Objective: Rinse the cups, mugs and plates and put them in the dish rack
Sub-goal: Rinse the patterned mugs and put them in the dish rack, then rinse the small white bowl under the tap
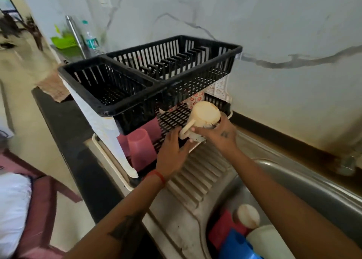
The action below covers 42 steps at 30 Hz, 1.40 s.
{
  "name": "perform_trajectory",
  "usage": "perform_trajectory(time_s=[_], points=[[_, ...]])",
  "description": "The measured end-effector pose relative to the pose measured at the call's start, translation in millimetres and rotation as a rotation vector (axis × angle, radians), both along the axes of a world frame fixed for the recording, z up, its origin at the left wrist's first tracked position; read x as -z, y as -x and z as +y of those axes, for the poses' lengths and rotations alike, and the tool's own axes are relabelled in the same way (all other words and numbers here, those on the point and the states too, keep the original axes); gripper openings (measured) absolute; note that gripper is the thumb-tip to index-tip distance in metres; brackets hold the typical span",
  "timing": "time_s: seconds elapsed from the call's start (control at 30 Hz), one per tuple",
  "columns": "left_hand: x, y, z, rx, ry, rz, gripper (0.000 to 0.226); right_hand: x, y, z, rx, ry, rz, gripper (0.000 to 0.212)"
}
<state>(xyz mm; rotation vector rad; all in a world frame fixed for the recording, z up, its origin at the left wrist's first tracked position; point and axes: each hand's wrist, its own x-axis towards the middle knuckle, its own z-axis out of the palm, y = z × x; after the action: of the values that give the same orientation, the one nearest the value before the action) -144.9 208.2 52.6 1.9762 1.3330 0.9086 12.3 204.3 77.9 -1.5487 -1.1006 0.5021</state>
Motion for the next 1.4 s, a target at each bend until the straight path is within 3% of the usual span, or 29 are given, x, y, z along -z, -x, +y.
perform_trajectory(time_s=[0.33, 0.7, 1.23, 1.4], points=[[23, -1, 63, -0.044, 0.096, 0.185, 0.085, 20, 13, 108, -0.045, 0.07, -0.173, 0.085], [39, -5, 62, 0.079, -0.164, 0.322, 0.071, 56, 16, 171, -0.061, 0.096, -0.195, 0.088], [42, -9, 61, 0.091, -0.216, 0.484, 0.068, 42, 26, 158, -0.11, 0.195, -0.231, 0.096], [37, -9, 58, 0.089, -0.196, 0.558, 0.072, 39, 11, 108, -0.111, 0.118, -0.465, 0.068]])
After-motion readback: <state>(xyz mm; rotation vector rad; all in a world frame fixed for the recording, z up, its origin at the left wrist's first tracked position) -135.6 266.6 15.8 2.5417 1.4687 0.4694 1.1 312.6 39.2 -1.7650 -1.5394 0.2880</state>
